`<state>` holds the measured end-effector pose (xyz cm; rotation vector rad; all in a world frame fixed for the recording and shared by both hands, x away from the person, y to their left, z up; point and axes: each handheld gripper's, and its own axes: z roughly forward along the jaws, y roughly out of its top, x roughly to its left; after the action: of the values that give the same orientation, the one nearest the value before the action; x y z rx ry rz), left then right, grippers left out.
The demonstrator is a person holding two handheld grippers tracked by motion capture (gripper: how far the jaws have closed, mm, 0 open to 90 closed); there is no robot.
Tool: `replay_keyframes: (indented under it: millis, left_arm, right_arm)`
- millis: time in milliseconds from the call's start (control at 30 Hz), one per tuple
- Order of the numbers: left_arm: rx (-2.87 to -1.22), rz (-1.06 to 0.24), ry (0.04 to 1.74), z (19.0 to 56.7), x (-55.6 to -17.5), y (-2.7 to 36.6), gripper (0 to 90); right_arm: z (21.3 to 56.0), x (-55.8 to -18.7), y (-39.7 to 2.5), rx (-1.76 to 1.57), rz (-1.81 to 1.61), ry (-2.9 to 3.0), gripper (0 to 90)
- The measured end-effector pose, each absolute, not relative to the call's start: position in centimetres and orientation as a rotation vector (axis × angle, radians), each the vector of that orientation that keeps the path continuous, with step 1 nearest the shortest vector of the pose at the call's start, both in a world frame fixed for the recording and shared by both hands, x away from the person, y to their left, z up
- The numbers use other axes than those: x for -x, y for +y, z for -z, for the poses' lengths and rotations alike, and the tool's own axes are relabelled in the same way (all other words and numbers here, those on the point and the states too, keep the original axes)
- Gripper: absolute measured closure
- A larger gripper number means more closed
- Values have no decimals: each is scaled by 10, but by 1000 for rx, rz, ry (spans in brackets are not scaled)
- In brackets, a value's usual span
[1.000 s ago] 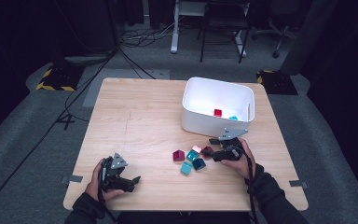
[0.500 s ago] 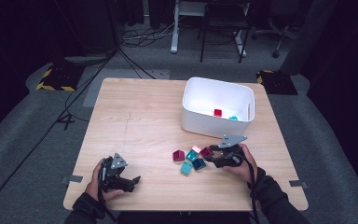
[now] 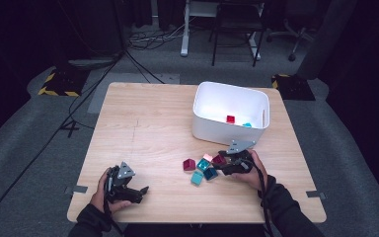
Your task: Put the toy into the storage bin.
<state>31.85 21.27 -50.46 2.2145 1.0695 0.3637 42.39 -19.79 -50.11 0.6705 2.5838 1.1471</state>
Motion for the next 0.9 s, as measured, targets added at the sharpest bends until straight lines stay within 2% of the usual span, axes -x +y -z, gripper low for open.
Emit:
replay_keyframes:
  millis: [900]
  left_arm:
    - [-2212,-362,1070,505,-318,212,6]
  right_arm:
    - [493,-407,-210,-709,-1168,2560,410]
